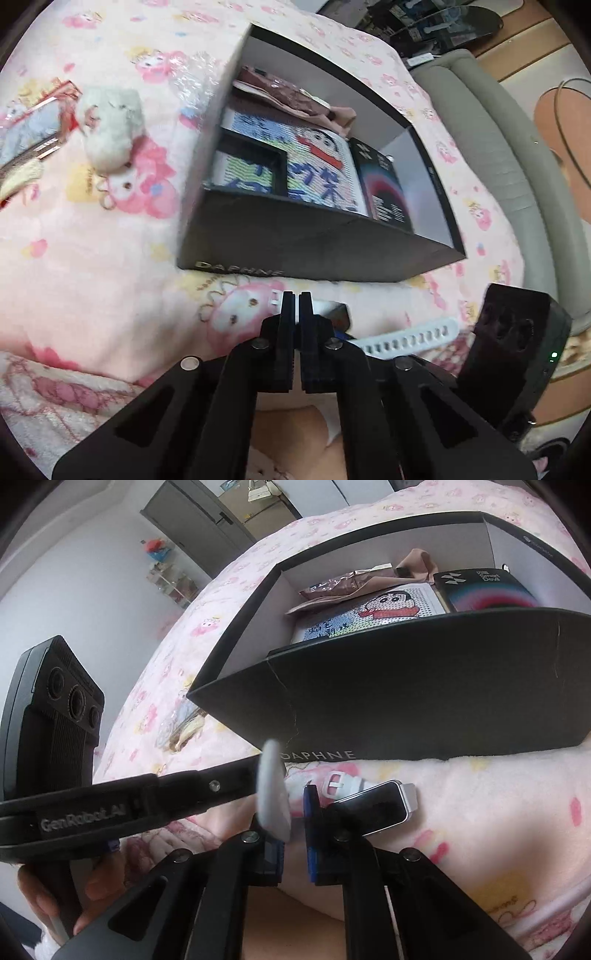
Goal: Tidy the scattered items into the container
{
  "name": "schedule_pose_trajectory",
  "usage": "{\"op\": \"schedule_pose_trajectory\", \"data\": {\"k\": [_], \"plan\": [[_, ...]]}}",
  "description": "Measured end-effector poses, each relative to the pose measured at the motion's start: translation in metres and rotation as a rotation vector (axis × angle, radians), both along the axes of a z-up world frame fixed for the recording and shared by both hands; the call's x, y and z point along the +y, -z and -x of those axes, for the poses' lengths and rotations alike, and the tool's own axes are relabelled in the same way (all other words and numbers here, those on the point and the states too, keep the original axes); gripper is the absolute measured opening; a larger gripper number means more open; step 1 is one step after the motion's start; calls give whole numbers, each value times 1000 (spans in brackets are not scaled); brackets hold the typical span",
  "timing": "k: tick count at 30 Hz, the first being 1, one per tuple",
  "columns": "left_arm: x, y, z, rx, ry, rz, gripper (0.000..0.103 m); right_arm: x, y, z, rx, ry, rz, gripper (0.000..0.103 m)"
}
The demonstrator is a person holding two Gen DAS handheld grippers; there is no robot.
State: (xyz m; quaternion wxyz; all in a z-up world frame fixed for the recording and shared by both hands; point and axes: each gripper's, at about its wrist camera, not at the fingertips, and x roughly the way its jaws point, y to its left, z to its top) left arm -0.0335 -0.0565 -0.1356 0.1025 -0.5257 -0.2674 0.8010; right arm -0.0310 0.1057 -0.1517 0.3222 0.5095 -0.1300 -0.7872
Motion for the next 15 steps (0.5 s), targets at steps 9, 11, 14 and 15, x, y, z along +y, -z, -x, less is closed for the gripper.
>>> {"op": "schedule_pose_trajectory", "data": {"k": [9, 11, 14, 15], "plan": [[-27, -16, -13, 49, -91, 91, 0, 28, 11, 2, -123, 118, 39, 12], [-38, -20, -16, 62, -120, 100, 0, 27, 16, 1, -143, 128, 25, 25], [-49, -16, -16, 47, -122, 61, 0, 19, 26, 2, -169, 146, -13, 39], [-50, -11, -14, 33, -112, 37, 0, 15, 28, 3, -161, 153, -21, 39]]}}
